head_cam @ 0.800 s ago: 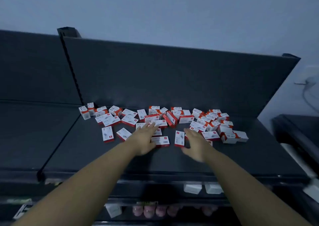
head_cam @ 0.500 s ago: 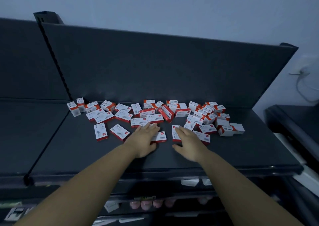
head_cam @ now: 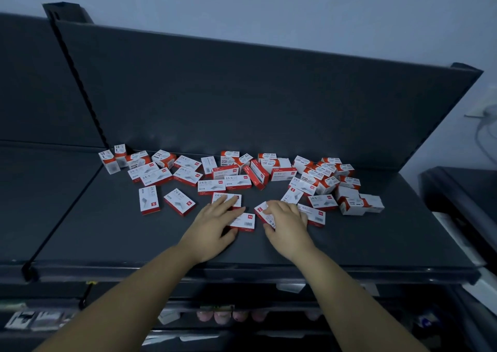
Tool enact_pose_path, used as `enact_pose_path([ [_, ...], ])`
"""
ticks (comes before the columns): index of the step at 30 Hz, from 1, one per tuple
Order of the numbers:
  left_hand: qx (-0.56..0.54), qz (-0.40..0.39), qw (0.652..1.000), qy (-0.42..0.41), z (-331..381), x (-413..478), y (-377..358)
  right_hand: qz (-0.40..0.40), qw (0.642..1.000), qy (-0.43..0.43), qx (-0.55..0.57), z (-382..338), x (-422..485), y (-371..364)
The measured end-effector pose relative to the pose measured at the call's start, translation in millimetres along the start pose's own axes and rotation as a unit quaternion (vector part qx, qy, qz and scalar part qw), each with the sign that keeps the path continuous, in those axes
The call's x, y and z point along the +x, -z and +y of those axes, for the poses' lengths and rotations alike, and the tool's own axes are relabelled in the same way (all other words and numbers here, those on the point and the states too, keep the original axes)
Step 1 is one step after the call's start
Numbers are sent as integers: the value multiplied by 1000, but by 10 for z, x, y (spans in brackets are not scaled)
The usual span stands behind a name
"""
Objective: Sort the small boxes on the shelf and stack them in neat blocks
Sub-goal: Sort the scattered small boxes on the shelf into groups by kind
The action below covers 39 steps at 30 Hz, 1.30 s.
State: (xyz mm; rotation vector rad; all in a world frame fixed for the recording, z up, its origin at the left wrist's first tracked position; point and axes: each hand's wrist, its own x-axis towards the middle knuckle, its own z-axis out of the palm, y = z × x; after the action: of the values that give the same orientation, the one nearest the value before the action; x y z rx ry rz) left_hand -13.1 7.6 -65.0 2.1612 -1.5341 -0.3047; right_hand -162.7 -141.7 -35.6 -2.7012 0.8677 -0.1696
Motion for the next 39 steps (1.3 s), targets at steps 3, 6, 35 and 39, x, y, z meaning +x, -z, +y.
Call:
enact_pose_path([
  [3, -92, 39, 995, 21, -28, -31, 25, 16, 998, -5, 64, 52, -11, -35],
  [6, -130, 51, 990, 37, -54, -28, 49, 22, 986, -19, 165, 111, -29, -50],
  [35, -117, 73, 990, 9, -145, 24, -45, 57, 989, 46, 128, 224, 149, 156],
  [39, -124, 72, 990, 18, -152, 41, -46, -14, 998, -18, -51, 316, 142, 86],
])
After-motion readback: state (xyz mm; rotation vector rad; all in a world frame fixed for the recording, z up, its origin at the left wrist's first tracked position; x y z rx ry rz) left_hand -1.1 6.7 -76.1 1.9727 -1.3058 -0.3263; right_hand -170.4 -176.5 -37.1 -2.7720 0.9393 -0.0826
